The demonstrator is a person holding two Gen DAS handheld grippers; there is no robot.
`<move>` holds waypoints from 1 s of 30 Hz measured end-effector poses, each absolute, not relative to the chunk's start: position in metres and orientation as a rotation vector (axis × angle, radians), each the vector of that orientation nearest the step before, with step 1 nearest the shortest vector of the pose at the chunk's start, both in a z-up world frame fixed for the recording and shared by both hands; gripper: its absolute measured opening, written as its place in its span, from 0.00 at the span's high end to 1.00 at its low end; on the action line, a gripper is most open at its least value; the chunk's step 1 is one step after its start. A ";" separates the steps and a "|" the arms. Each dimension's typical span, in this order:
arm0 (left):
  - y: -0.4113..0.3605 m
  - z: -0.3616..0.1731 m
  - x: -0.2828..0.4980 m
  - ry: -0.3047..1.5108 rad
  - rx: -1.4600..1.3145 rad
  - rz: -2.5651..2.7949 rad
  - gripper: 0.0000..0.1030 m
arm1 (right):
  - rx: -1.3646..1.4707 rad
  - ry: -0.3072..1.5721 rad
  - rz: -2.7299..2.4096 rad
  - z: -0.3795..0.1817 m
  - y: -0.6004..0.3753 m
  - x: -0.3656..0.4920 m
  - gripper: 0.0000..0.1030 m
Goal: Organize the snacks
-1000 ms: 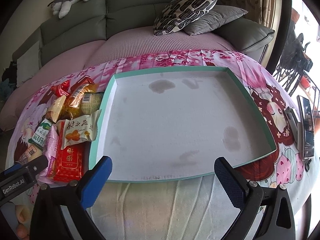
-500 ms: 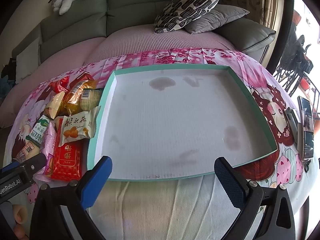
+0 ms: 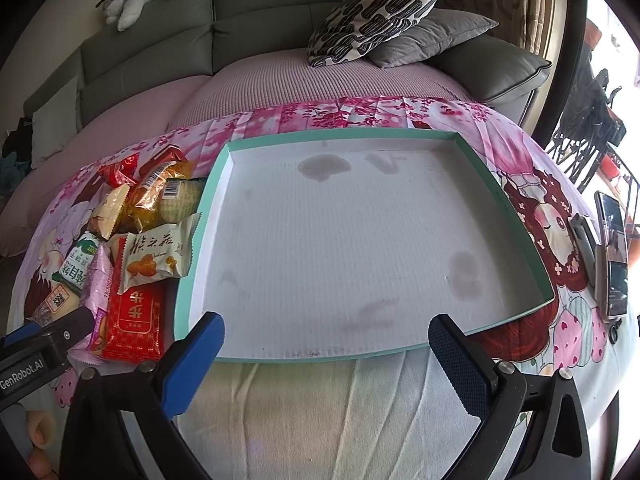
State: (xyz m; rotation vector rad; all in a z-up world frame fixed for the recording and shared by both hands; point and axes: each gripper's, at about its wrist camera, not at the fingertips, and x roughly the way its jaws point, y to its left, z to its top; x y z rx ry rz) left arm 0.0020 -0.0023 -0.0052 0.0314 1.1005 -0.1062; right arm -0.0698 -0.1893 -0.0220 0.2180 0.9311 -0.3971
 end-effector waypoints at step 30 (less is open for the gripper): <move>0.049 -0.005 0.019 1.066 -0.154 -0.055 0.00 | 0.187 0.922 -0.212 -0.024 -0.146 -0.044 0.00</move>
